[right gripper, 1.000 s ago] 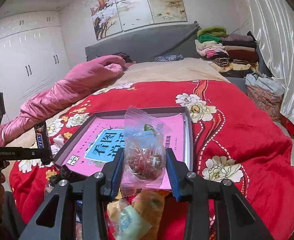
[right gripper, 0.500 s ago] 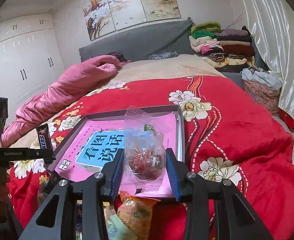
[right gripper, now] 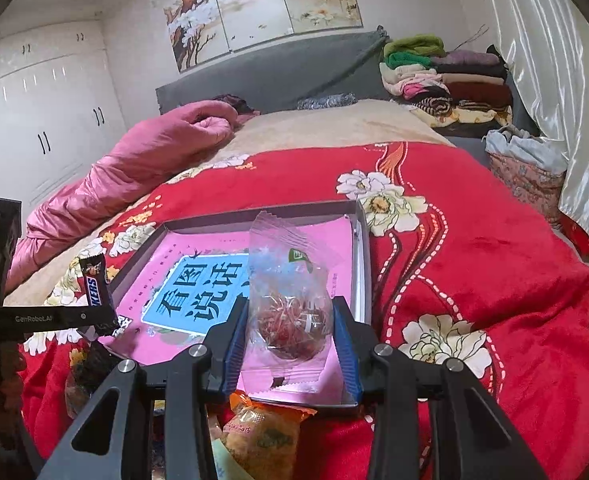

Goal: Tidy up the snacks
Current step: 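Lift the Snickers bar with the left tool and carry it over the tray, then lower the Snickers bar onto the pink workbook and open the left tool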

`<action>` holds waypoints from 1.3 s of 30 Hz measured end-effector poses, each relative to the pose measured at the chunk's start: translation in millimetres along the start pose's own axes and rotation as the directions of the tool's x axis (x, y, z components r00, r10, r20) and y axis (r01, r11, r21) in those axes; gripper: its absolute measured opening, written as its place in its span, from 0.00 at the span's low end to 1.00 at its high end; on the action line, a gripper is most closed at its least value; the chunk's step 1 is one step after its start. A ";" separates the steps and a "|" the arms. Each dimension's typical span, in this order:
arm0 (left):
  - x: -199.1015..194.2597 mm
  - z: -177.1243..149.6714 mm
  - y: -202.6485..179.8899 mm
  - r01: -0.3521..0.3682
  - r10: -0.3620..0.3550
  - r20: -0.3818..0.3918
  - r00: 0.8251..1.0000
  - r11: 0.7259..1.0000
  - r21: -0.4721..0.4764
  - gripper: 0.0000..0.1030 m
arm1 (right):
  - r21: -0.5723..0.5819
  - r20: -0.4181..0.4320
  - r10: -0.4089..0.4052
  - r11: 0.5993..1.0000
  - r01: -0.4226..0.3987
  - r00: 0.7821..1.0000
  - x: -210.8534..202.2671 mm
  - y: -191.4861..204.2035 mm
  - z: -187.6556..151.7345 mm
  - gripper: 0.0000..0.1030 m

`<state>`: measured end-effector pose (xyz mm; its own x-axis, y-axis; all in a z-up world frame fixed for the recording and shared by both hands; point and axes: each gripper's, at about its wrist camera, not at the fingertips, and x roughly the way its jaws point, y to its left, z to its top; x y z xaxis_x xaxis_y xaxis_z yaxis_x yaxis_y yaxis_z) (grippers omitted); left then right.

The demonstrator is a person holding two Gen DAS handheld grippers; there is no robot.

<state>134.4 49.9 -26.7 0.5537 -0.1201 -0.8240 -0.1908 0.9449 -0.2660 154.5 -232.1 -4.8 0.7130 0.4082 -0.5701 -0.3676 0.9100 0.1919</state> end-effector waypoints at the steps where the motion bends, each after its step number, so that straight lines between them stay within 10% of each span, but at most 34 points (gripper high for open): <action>1: 1.0 0.1 0.1 -0.002 0.002 -0.001 1.000 1.000 0.001 0.30 | 0.001 -0.008 0.001 1.000 -0.001 1.000 2.1 -0.2 -0.2 0.40; 39: 21.4 -1.9 -1.3 -0.023 0.024 -0.087 0.996 1.000 0.017 0.30 | -0.022 -0.161 -0.044 0.999 0.041 0.986 29.4 -2.1 -10.6 0.41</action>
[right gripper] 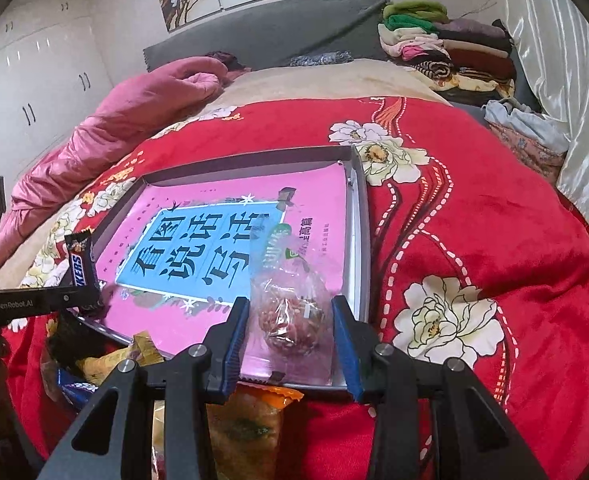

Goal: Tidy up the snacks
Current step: 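Lower the Snickers bar onto the pink workbook and open the left tool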

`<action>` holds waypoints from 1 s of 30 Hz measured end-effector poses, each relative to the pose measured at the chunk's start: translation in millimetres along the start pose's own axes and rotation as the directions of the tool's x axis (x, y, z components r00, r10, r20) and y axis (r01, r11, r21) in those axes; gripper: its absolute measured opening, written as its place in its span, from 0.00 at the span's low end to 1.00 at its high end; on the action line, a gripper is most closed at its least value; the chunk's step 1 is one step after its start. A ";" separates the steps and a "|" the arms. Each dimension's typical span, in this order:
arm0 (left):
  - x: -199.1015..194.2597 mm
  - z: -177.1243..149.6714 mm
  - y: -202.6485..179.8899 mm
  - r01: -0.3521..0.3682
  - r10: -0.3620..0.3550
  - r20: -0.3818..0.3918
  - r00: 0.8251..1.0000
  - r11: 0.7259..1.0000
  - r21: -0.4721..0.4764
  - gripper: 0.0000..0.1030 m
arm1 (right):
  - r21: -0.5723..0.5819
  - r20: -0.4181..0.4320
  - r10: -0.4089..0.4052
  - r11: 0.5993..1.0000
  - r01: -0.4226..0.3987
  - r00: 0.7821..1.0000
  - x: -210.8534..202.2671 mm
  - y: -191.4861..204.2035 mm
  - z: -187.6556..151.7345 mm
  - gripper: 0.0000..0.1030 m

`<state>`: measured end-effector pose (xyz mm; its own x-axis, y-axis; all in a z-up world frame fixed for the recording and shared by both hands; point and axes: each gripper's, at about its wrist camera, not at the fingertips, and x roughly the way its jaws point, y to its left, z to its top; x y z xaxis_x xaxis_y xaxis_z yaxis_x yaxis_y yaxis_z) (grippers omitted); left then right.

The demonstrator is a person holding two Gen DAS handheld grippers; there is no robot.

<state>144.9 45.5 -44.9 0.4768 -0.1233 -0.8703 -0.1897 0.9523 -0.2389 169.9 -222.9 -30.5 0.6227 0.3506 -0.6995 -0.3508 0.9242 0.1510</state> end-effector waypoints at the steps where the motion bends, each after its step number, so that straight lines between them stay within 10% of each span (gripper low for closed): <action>1: -0.1 -0.2 -0.2 0.000 0.000 -0.001 1.000 1.000 0.000 0.30 | -0.003 -0.001 -0.001 1.000 0.001 1.000 0.2 0.6 0.0 0.41; 30: -8.1 -2.6 1.6 0.010 -0.010 0.012 1.000 1.000 -0.013 0.30 | 0.054 -0.008 0.065 0.996 -0.065 0.998 1.9 -4.7 0.0 0.42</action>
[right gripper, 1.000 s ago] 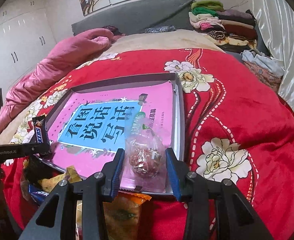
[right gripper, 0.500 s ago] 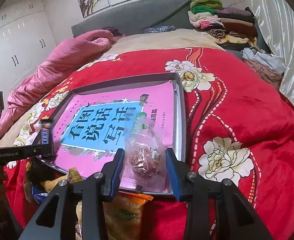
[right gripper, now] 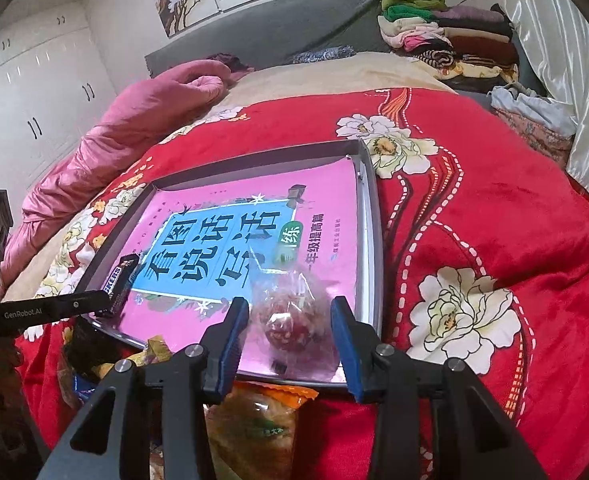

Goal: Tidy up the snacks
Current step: 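Lower the Snickers bar onto the pink workbook and open the left tool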

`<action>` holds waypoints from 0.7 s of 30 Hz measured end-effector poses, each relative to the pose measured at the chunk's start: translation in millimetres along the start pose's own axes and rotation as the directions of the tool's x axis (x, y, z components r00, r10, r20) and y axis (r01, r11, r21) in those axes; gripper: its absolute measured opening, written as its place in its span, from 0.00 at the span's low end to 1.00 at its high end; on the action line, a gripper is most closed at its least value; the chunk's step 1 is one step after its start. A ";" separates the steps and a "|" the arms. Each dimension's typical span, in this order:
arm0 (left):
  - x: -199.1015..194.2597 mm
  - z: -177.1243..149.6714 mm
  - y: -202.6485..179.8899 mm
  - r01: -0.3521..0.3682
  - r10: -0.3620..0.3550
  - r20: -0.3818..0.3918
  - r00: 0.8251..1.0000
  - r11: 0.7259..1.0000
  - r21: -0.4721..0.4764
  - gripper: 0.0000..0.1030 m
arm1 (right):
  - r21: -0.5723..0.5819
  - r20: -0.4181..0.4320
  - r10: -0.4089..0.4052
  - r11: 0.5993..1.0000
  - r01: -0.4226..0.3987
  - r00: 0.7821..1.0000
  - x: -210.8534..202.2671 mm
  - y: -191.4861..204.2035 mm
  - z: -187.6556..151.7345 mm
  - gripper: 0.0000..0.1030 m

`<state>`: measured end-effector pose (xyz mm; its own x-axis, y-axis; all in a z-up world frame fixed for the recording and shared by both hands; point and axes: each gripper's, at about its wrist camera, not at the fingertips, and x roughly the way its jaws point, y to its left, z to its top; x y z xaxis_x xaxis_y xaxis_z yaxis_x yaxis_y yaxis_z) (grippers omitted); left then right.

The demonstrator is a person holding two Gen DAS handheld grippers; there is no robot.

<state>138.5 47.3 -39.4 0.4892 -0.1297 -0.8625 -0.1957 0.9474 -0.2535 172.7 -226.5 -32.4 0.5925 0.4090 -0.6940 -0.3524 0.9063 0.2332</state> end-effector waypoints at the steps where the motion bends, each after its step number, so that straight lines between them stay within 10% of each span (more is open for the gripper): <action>1: -0.3 0.0 -0.1 0.002 -0.002 -0.001 1.000 1.000 -0.001 0.30 | 0.000 -0.001 0.001 1.000 -0.001 1.000 0.2 0.3 -0.1 0.42; 21: -12.0 -2.7 -4.0 0.035 -0.035 0.012 0.999 0.999 -0.002 0.38 | -0.014 0.014 -0.006 1.000 0.006 1.000 -2.2 3.2 1.1 0.48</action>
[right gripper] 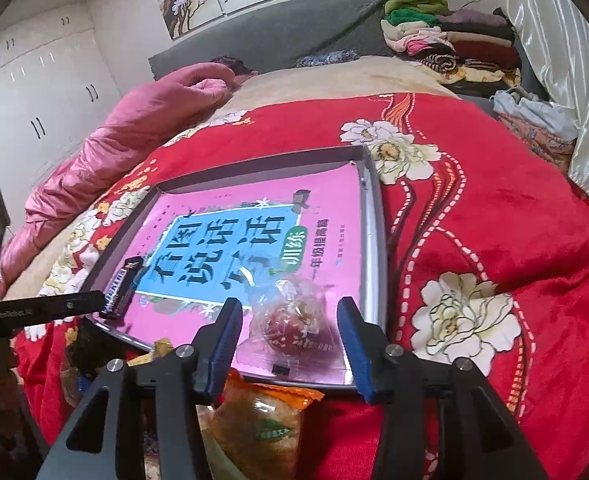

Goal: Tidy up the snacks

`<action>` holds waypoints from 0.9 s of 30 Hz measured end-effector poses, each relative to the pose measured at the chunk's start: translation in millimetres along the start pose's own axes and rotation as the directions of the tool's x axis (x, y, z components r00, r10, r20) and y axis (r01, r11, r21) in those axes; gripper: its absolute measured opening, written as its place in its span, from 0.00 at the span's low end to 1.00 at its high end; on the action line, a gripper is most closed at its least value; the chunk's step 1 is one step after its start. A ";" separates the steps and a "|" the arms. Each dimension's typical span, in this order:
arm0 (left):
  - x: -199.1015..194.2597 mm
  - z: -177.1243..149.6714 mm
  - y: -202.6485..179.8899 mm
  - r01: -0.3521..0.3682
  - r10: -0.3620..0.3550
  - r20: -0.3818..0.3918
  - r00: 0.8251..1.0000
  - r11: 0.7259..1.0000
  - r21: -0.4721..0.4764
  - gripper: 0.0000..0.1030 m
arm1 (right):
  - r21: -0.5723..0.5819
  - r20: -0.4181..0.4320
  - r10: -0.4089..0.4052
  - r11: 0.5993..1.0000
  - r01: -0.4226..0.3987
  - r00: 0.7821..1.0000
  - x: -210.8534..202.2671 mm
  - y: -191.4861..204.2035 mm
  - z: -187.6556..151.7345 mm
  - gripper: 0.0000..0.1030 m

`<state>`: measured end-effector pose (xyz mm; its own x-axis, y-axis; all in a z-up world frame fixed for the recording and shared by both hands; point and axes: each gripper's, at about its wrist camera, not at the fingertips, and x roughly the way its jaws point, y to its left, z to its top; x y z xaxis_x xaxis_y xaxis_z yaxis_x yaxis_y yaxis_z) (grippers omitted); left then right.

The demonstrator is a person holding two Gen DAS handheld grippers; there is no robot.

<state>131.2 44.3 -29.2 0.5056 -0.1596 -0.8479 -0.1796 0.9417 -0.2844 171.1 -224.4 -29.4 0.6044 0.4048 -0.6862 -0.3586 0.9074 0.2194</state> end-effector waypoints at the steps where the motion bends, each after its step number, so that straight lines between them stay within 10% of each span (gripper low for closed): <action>1: -1.4 -0.2 0.2 0.004 -0.004 0.001 1.000 1.000 -0.003 0.38 | -0.001 -0.002 -0.006 1.000 0.006 1.000 0.1 -0.7 -0.3 0.48; 27: -27.5 -2.2 -2.8 0.037 -0.038 0.061 0.997 0.999 0.011 0.70 | 0.015 0.128 0.026 0.999 -0.028 0.991 -26.9 -3.2 6.4 0.59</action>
<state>115.9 45.4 -6.0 0.5622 -0.1767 -0.8079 -0.1513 0.9385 -0.3105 160.5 -237.4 -7.2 0.6806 0.4396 -0.5861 -0.3649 0.8971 0.2491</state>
